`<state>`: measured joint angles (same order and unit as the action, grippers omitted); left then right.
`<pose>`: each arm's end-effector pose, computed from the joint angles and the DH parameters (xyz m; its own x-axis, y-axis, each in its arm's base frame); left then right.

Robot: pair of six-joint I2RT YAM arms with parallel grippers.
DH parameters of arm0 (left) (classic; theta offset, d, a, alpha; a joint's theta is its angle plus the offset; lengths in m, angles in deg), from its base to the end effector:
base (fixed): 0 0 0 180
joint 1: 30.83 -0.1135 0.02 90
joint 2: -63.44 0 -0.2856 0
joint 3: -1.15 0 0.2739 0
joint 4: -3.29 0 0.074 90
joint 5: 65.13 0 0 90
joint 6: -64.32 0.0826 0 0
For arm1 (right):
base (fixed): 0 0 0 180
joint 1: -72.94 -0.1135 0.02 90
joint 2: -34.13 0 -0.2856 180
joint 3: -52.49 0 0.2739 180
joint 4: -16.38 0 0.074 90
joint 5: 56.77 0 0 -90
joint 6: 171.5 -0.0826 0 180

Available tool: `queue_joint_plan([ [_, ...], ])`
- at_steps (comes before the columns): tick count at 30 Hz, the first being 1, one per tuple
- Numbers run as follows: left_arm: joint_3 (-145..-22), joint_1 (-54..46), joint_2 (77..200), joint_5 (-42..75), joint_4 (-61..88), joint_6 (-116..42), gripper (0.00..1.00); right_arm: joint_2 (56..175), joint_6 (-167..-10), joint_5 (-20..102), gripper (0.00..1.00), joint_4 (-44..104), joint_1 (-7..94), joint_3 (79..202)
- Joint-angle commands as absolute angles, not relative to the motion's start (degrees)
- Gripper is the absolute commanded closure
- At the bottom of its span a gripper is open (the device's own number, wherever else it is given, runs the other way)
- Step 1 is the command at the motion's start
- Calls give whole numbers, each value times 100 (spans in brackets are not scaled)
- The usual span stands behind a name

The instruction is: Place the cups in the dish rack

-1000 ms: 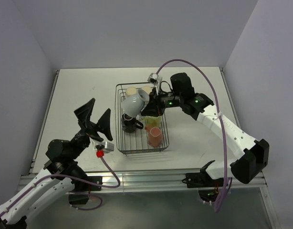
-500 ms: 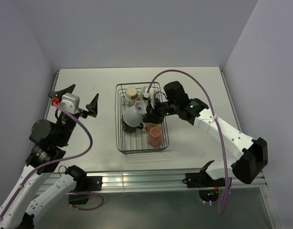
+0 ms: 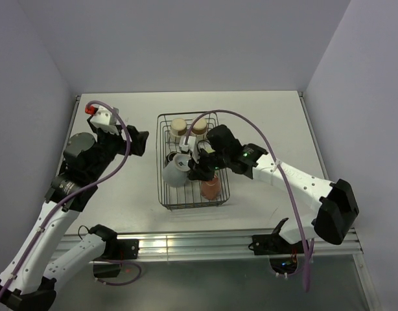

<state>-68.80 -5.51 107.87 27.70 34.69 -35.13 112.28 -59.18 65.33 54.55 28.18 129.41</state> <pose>0.1996 -0.0899 0.4154 -0.1542 -0.1085 -0.9821 0.3624 0.9185 -0.1583 0.2151 0.2751 0.2958 -0.0797 -0.5321 -0.8429 -0.9927 0.1192 0.0186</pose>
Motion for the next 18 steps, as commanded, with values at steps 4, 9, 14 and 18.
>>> queue_joint_plan([
  [4,-7321,-631,10870,2769,3326,-3859,1,10761,-7156,5602,100,4679,2478,12694],
  [9,-7251,-728,10897,2742,3230,-3983,1,10681,-7491,4845,100,4521,2161,12482],
  [14,-7285,-754,10950,2742,3221,-3939,1,10726,-7833,4318,100,4512,1950,12351],
  [18,-7303,-763,10985,2760,3185,-3895,1,10769,-7869,4115,100,4398,1827,12218],
])
